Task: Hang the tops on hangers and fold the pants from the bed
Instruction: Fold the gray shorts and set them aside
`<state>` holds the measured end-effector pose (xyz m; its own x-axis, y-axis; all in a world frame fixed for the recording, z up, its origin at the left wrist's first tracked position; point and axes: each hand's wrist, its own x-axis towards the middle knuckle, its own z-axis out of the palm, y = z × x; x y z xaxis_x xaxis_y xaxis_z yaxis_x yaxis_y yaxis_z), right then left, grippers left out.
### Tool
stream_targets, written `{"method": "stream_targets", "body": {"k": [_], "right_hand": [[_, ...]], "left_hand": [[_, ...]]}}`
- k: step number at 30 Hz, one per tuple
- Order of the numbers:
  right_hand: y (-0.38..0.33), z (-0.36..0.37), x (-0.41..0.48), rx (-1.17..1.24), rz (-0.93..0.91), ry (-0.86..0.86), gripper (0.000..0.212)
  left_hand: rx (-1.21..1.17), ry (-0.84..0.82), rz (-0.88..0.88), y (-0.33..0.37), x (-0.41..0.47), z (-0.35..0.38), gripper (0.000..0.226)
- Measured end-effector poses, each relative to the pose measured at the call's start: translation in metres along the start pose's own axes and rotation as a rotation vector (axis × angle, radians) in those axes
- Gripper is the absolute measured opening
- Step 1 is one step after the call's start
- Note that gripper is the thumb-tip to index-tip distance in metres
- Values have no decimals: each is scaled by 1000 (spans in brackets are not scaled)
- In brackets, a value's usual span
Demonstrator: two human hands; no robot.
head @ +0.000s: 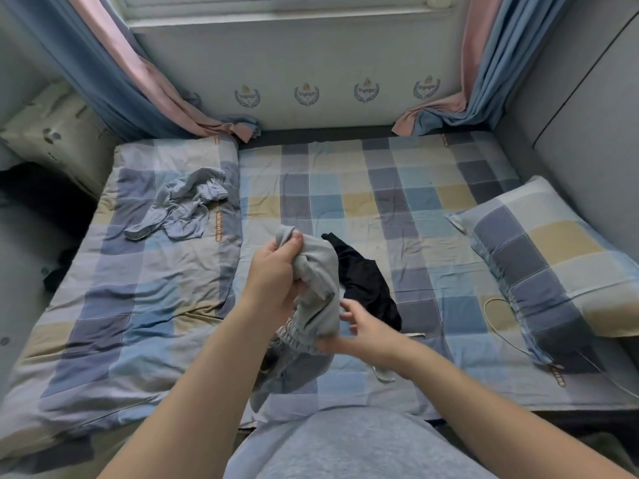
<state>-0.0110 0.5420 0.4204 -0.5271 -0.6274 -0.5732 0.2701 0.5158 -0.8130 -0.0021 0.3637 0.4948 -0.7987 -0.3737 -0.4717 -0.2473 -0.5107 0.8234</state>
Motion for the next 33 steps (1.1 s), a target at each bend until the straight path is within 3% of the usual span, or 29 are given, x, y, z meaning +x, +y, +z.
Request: {"method": "stream_targets", "body": {"k": [3,8,12,15,17,19,22,25,31,33], "right_hand": [[-2,23,5,30,-136,-119,60],[13,6,19,-70,-175,297,20],[0,-32,7,-21,-327,461,33],[-25,-55,-1,-77,-435,521,21],[-38,-63,-1,-155,-458,501,23],[-51,-64,0,-255,-468,491,21],[-69,-58,2,-409,-479,508,13],[-84,-50,6,-497,-471,526,13],[-86,-47,10,-657,-429,542,35],[-82,-49,12,-668,-434,539,32]], "left_hand": [[-160,-15,-5,11,-6,6,16],[-284,35,-28,20,-5,3,16],[-341,214,21,21,6,-19,18],[-156,275,-10,11,16,-32,28],[133,226,-24,0,14,-30,41],[457,135,92,-10,8,-24,63],[835,-130,242,-21,0,-11,74],[920,-293,254,-33,-7,3,61],[1001,-147,373,-49,-8,11,11],[1040,-115,403,-51,-7,8,14]]}}
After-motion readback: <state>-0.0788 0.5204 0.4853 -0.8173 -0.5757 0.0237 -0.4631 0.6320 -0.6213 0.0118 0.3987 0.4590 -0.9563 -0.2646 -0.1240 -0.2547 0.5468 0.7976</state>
